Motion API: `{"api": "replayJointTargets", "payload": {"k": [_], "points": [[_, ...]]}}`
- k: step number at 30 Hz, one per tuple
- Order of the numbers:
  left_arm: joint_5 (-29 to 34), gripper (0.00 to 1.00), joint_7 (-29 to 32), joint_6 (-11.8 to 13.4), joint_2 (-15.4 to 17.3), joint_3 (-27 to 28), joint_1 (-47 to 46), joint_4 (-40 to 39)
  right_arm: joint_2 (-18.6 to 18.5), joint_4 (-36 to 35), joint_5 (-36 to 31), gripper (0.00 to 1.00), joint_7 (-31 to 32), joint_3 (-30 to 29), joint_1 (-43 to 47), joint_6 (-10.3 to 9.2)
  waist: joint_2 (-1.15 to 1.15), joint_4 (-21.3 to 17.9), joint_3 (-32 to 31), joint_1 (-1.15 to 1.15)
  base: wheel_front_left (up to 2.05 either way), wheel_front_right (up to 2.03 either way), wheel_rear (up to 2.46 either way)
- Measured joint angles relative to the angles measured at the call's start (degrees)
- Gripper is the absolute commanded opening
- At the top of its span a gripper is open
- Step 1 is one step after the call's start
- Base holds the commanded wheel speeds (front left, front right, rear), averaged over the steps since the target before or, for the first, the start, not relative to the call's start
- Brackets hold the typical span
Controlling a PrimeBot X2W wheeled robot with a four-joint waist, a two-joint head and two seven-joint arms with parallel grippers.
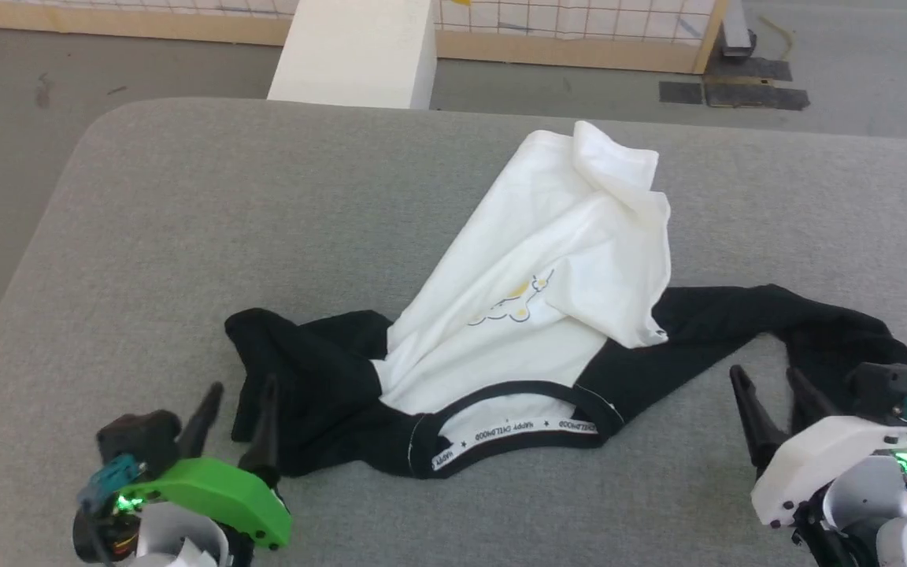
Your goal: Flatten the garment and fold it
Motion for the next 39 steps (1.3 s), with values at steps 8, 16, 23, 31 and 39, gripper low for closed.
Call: {"api": "replayJointTargets", "payload": {"k": [8,16,23,31,39], "points": [[3.2,1.0,-15.94,0.09,-3.69,1.67,-0.73,4.48,-0.02,4.52,0.53,1.0,7.97,-0.58,-3.36,0.0,0.0,2.61,1.56,0.0,0.0,0.0,0.0],[6.62,1.0,-17.0,-1.57,-7.12,3.14,-3.44,5.43,-0.02,10.92,0.75,1.0,14.52,-3.07,-9.3,0.0,0.0,4.91,3.64,0.0,0.0,0.0,0.0],[9.01,1.0,-17.01,-3.55,-8.89,4.95,-3.72,5.93,-0.35,12.54,0.01,0.29,17.18,-2.87,-11.98,-0.01,0.0,6.28,4.9,0.0,0.0,0.0,0.0],[7.2,1.0,-16.4,-6.17,-9.87,4.67,-2.7,8.77,0.0,12.43,1.32,0.0,14.24,-2.11,-11.15,-0.01,0.0,5.55,3.63,0.0,0.0,0.0,0.0],[-2.9,1.0,4.19,-6.87,-10.22,0.18,1.49,7.59,0.07,4.82,2.04,0.0,12.84,-4.71,-2.92,-0.01,0.0,3.89,0.69,0.0,0.0,0.0,0.0]]}}
